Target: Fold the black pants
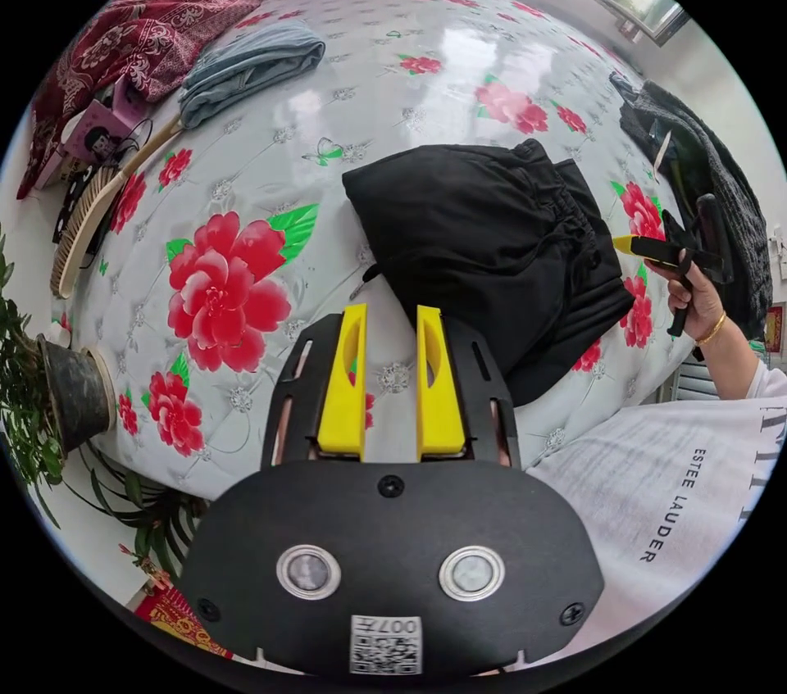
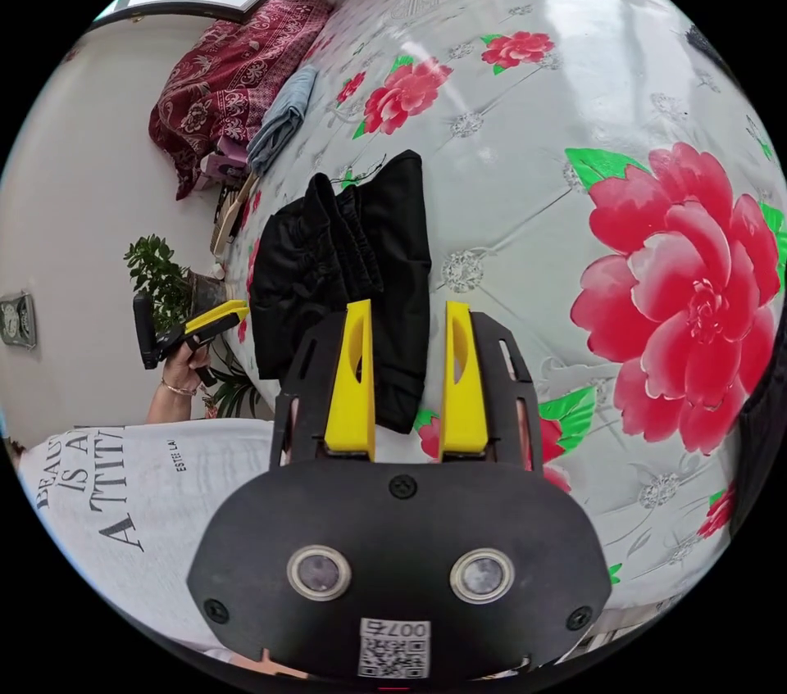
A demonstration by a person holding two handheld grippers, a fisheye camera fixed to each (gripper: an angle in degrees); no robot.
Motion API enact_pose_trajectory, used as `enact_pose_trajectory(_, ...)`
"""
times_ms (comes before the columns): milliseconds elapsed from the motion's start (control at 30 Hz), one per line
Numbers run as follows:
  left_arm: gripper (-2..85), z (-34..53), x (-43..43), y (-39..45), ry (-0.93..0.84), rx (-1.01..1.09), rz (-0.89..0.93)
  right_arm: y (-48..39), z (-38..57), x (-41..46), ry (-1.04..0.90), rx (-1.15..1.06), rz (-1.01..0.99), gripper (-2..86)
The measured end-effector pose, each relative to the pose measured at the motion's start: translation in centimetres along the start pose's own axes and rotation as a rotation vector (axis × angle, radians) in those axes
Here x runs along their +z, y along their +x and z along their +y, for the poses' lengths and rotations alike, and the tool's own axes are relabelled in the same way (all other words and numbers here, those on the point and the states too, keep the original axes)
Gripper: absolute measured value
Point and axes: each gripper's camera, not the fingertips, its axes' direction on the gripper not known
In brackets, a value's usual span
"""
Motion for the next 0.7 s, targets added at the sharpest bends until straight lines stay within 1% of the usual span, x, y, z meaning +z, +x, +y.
enact_pose_trajectory(167,10.6,-2.5,1.5,-1.4,-0.045,-0.009,0.054,0.9,-1.9,0.8,-0.016,0.002,-0.003,9.7)
enact_pose_trajectory(433,11.2,-5.2,3.2,-2.5,-0.09,0.01,0.091,1.4,-4.4,1.5,-0.047,-0.019,0.0,8.5)
enact_pose_trajectory(700,9.2,-7.3,5.1,-2.7,-0.135,0.05,0.11,1.5,-6.3,1.5,-0.073,-0.031,0.012,6.2)
